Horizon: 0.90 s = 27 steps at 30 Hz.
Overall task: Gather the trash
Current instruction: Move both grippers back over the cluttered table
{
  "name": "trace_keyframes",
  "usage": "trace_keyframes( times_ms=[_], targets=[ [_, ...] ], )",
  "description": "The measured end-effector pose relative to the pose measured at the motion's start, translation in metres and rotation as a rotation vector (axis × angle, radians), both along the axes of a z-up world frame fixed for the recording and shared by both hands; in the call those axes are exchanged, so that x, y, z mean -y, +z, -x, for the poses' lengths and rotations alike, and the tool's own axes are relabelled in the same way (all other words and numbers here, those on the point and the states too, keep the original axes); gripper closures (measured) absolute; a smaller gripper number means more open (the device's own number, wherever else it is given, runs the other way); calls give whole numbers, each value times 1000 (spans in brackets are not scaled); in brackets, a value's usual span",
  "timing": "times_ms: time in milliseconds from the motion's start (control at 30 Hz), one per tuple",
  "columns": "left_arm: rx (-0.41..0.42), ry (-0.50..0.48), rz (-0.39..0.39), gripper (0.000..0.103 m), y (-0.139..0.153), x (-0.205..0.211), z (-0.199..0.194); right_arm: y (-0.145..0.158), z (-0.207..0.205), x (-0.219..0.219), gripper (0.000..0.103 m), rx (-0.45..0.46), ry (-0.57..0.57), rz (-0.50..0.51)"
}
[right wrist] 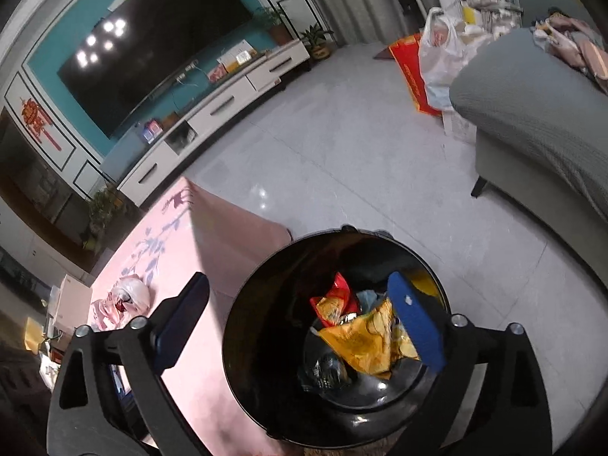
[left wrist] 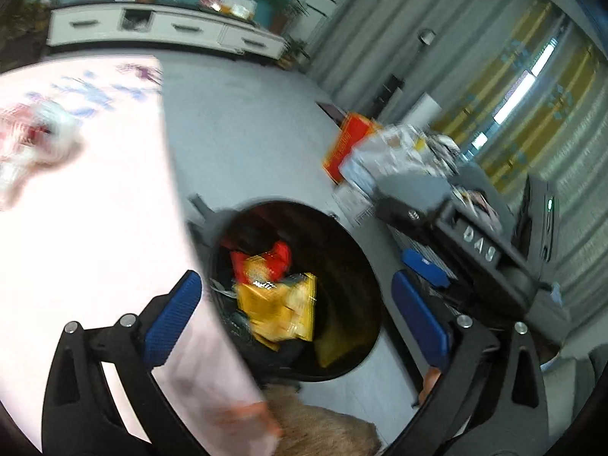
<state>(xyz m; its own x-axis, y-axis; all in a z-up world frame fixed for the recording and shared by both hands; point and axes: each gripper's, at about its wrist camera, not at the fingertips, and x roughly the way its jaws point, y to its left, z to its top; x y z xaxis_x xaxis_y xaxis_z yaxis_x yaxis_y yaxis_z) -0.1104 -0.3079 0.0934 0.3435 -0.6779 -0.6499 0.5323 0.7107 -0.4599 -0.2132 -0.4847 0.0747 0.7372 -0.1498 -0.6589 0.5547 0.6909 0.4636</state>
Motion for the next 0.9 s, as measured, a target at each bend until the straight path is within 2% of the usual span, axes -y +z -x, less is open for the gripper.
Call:
trace_keyframes(
  times_ms=[267, 367, 433, 500, 567, 667, 700, 767, 900],
  targets=[
    [235, 280, -106, 3, 48, -115, -9, 27, -12, -36, 3, 127, 35, 154],
    [274, 386, -136, 3, 52, -154, -15, 34, -19, -58, 4, 162, 68, 217],
    [287, 461, -151, 3, 46, -184, -22, 38, -25, -76, 4, 165, 82, 296],
    [270, 537, -152, 3, 35, -210, -33, 39, -29, -93, 4, 178, 90, 383],
    [216, 629, -174, 3, 18, -228, -48, 37, -37, -111, 4, 178, 98, 468],
    [77, 682, -186, 3, -6, -258, -72, 26, -53, -129, 4, 163, 137, 499],
    [56, 696, -184, 3, -9, -263, -75, 21, -57, -134, 4, 159, 154, 494],
    [30, 746, -171, 3, -12, -280, -77, 9, -69, -151, 4, 142, 188, 504],
    [37, 773, -170, 3, -9, -298, -75, 2, -77, -173, 4, 146, 212, 570]
  ],
)
